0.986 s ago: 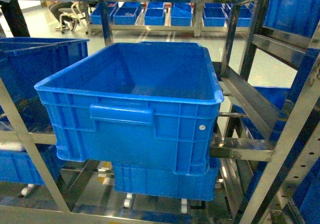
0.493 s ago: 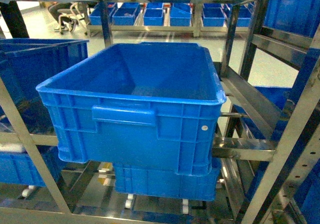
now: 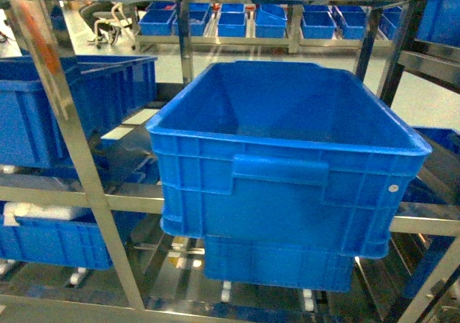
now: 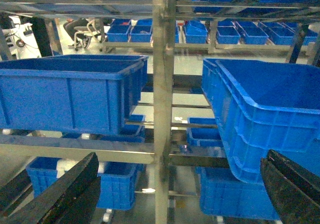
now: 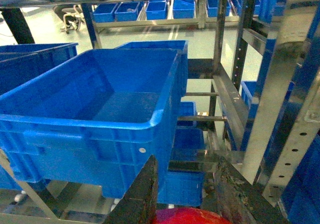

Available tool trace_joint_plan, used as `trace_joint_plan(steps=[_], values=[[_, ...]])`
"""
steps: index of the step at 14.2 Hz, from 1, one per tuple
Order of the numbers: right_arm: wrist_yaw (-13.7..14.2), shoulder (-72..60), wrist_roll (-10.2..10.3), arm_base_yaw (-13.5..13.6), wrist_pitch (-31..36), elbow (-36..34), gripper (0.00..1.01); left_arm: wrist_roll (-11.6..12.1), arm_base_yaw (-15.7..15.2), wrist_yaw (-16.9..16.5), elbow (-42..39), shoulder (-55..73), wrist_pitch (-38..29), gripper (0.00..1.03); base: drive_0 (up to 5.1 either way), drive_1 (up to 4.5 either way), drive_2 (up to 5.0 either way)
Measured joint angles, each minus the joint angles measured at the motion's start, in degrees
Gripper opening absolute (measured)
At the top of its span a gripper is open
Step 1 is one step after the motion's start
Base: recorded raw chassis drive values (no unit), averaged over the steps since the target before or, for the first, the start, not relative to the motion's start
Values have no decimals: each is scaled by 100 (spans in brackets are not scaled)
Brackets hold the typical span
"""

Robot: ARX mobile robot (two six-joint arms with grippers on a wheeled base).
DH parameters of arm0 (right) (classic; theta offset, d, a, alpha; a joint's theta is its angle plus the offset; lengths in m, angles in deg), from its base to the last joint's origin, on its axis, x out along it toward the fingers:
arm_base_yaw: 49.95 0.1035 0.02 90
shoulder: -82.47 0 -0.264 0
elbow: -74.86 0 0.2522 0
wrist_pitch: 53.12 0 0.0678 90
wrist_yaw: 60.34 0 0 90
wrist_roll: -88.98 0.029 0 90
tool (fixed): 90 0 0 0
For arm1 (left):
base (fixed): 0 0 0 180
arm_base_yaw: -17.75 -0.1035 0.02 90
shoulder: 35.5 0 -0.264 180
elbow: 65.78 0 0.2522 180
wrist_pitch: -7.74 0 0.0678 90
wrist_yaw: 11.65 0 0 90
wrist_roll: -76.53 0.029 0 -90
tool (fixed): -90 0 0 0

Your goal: Pick red block from blue box to shelf

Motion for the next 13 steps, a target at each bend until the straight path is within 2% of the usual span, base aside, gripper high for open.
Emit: trace_joint_plan(steps=[13], values=[[-13,22,0,-2,20,0,28,0,4,0,0,0,-13,98,2,17,-13]])
